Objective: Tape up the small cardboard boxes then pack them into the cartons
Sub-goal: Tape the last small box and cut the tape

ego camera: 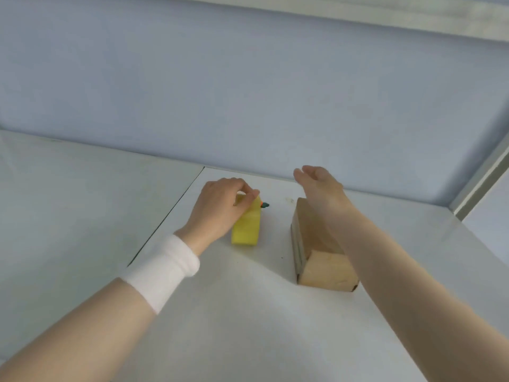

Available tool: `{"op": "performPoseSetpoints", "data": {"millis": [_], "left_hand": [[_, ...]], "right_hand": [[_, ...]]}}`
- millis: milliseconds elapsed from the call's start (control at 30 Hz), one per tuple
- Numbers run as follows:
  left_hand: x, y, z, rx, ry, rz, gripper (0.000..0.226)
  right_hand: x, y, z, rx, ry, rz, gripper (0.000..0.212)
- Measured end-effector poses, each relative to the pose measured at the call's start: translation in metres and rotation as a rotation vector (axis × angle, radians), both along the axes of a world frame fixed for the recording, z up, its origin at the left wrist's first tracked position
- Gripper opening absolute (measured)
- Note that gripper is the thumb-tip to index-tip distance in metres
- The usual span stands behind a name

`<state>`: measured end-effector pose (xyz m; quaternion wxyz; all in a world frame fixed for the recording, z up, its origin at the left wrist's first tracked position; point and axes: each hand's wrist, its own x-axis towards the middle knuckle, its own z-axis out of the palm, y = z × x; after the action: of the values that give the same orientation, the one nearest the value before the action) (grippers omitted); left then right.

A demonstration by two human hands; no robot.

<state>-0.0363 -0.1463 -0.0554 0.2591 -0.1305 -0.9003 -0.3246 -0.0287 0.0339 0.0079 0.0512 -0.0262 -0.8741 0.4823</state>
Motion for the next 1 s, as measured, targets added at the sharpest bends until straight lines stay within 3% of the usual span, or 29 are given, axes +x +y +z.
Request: {"op": "performPoseSetpoints", "data": {"millis": [67, 167, 333, 467, 533, 567, 633, 700, 1000], "left_hand": [[0.011, -0.002, -0.003, 0.106, 0.128, 0.027, 0.021], [0.019, 0.001, -0.013, 0.258, 0.076, 0.112, 0.038], [0.025, 0.001, -0.026, 0.71, -0.443, -0.023, 0.087], [0.029, -0.006, -0.023, 0.714, -0.656, -0.197, 0.114], [0.033, -0.004, -0.018, 0.742, -0.728, -0.292, 0.107], [0.033, -0.002, -0.016, 0.756, -0.716, -0.323, 0.091], [0.031, 0.001, -0.014, 0.73, -0.606, -0.301, 0.036], [0.032, 0.005, -0.009, 0.691, -0.487, -0.225, 0.009], [0.032, 0.048, 0.041, 0.634, -0.149, -0.162, 0.03]], "right_hand": [[-0.006, -0.016, -0.004, 0.118, 0.018, 0.015, 0.046], [-0.014, -0.036, -0.01, 0.213, 0.023, 0.1, 0.044], [-0.019, -0.049, -0.015, 0.327, -0.022, 0.235, 0.048], [-0.011, -0.041, -0.018, 0.267, 0.005, 0.335, 0.032], [-0.006, -0.037, -0.018, 0.229, 0.043, 0.356, 0.027], [-0.004, -0.036, -0.017, 0.206, 0.066, 0.359, 0.025], [0.001, -0.033, -0.017, 0.175, 0.132, 0.344, 0.022], [0.006, -0.031, -0.017, 0.162, 0.22, 0.294, 0.02], [0.033, -0.006, 0.004, -0.066, 0.563, 0.037, 0.01]]}}
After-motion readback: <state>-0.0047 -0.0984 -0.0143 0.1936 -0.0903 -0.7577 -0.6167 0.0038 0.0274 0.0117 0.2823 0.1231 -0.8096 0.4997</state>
